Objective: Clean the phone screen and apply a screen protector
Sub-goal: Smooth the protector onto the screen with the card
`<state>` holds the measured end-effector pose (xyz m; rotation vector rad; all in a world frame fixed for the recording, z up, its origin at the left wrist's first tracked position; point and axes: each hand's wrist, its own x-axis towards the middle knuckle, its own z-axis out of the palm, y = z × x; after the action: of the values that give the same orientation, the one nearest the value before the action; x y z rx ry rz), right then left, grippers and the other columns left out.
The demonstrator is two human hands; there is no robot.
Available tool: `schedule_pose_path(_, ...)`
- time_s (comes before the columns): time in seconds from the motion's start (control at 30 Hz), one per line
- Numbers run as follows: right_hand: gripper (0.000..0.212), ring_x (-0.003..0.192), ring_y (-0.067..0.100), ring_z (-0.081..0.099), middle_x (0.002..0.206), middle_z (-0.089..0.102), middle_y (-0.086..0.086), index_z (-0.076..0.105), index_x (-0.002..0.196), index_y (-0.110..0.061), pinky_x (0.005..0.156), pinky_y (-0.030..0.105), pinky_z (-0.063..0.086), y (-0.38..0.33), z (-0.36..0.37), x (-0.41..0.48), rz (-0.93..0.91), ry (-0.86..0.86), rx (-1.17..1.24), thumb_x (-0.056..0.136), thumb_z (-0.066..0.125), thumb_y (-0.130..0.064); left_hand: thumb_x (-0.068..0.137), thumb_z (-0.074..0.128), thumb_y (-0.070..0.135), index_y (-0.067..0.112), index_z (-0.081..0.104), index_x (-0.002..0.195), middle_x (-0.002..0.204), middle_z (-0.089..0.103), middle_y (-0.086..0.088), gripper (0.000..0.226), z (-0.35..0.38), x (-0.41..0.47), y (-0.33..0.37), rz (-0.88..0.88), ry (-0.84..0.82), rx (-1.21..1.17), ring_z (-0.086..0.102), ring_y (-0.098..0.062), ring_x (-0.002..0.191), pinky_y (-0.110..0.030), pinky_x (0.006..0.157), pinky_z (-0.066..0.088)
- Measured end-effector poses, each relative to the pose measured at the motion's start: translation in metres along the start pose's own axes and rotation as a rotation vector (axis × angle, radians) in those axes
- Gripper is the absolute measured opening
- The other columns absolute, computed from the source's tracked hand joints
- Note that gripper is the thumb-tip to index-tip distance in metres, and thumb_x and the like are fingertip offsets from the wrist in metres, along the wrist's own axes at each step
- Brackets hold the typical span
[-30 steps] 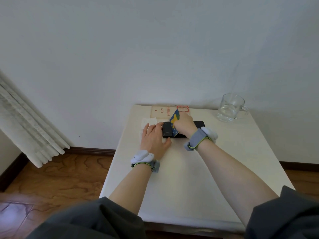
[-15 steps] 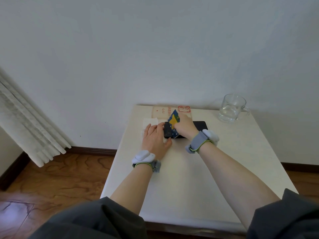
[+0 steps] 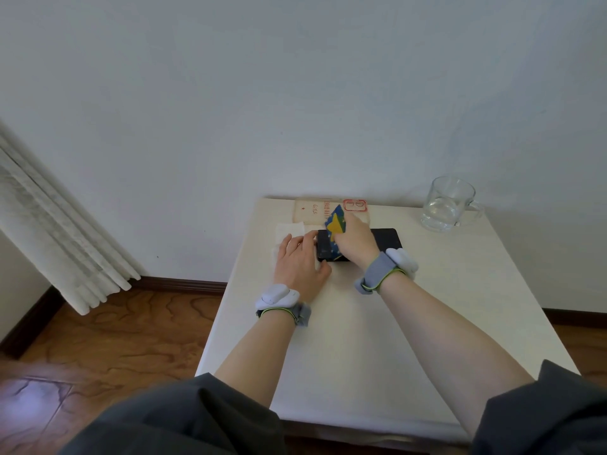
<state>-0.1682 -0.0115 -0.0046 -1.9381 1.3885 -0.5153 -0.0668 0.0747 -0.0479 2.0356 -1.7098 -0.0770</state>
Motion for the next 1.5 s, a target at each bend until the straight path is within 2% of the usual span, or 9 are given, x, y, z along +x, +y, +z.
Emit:
schedule_pose_path(0.13,0.017,0.090,0.034,0.055,0.101,0.059,0.019,0.049,0.104,-0.003,0.073,0.035,0.044,0.013,-0.014,0.003,0.058,0.084,-0.056,0.088,0.043,-0.003,0.083,0.042,0.036,0.013,0.038,0.136,0.128,0.058,0.005,0.058,0.001,0.000,-0.001,0.003,0.014,0.015,0.038,-0.017,0.129,-0.027,0.116,0.004)
schedule_pose_path(0.4,0.006,0.083,0.031,0.052,0.093,0.054,0.013,0.044,0.096,-0.006,0.068,0.034,0.042,-0.011,0.015,0.001,0.011,0.006,-0.021,0.091,0.044,-0.008,0.080,0.041,0.033,0.013,0.044,0.133,0.133,0.053,0.004,0.057,0.002,0.001,-0.001,0.000,-0.013,0.030,0.037,-0.017,0.130,-0.028,0.116,0.003)
schedule_pose_path(0.6,0.009,0.084,0.030,0.052,0.092,0.054,0.014,0.048,0.095,-0.007,0.070,0.032,0.041,0.005,-0.007,0.005,0.076,0.098,0.059,0.088,0.043,-0.004,0.083,0.048,0.027,0.012,0.033,0.139,0.129,0.058,0.005,0.060,0.000,0.000,0.001,0.001,0.008,-0.013,0.036,-0.017,0.131,-0.028,0.116,0.003)
schedule_pose_path(0.77,0.009,0.083,0.031,0.055,0.095,0.057,0.014,0.045,0.099,-0.009,0.067,0.034,0.045,0.001,0.004,-0.002,0.062,0.061,0.012,0.090,0.044,-0.007,0.083,0.049,0.025,0.011,0.033,0.138,0.128,0.059,0.004,0.060,0.000,-0.002,0.002,0.002,0.015,-0.027,0.037,-0.017,0.131,-0.027,0.116,0.002)
schedule_pose_path(0.87,0.018,0.090,0.035,0.059,0.101,0.062,0.015,0.049,0.106,-0.006,0.076,0.040,0.050,-0.005,0.014,-0.003,0.026,0.038,-0.011,0.091,0.043,-0.012,0.082,0.049,0.026,0.012,0.036,0.136,0.128,0.059,0.004,0.057,0.000,-0.001,0.000,0.003,0.010,-0.013,0.037,-0.017,0.130,-0.027,0.116,0.003)
schedule_pose_path(1.0,0.019,0.086,0.034,0.057,0.097,0.058,0.014,0.048,0.110,-0.007,0.066,0.033,0.044,0.001,0.004,-0.001,0.065,0.085,-0.047,0.092,0.044,-0.011,0.081,0.046,0.026,0.011,0.035,0.137,0.129,0.058,0.004,0.059,0.000,-0.001,0.001,0.010,-0.007,-0.021,0.036,-0.017,0.131,-0.029,0.117,0.004)
schedule_pose_path(1.1,0.028,0.095,0.039,0.059,0.108,0.060,0.018,0.044,0.120,-0.006,0.074,0.038,0.048,-0.003,0.006,-0.005,0.080,0.114,-0.107,0.093,0.045,-0.010,0.080,0.045,0.026,0.011,0.035,0.137,0.129,0.058,0.005,0.060,-0.001,0.000,0.001,0.010,-0.005,-0.029,0.037,-0.017,0.130,-0.029,0.117,0.004)
schedule_pose_path(1.23,0.023,0.097,0.041,0.058,0.110,0.061,0.020,0.041,0.115,-0.007,0.079,0.044,0.050,-0.012,0.018,-0.009,0.023,0.067,-0.137,0.094,0.045,-0.014,0.076,0.036,0.034,0.013,0.041,0.135,0.131,0.056,0.004,0.062,0.000,0.000,-0.002,0.009,-0.021,0.009,0.038,-0.017,0.130,-0.028,0.116,0.004)
schedule_pose_path(1.5,0.029,0.100,0.041,0.058,0.113,0.061,0.019,0.042,0.122,-0.008,0.083,0.042,0.050,-0.006,0.013,-0.011,0.067,0.121,-0.094,0.093,0.045,-0.013,0.082,0.049,0.024,0.011,0.033,0.139,0.128,0.060,0.004,0.061,-0.003,-0.001,0.002,-0.004,-0.002,-0.031,0.037,-0.018,0.131,-0.028,0.117,0.004)
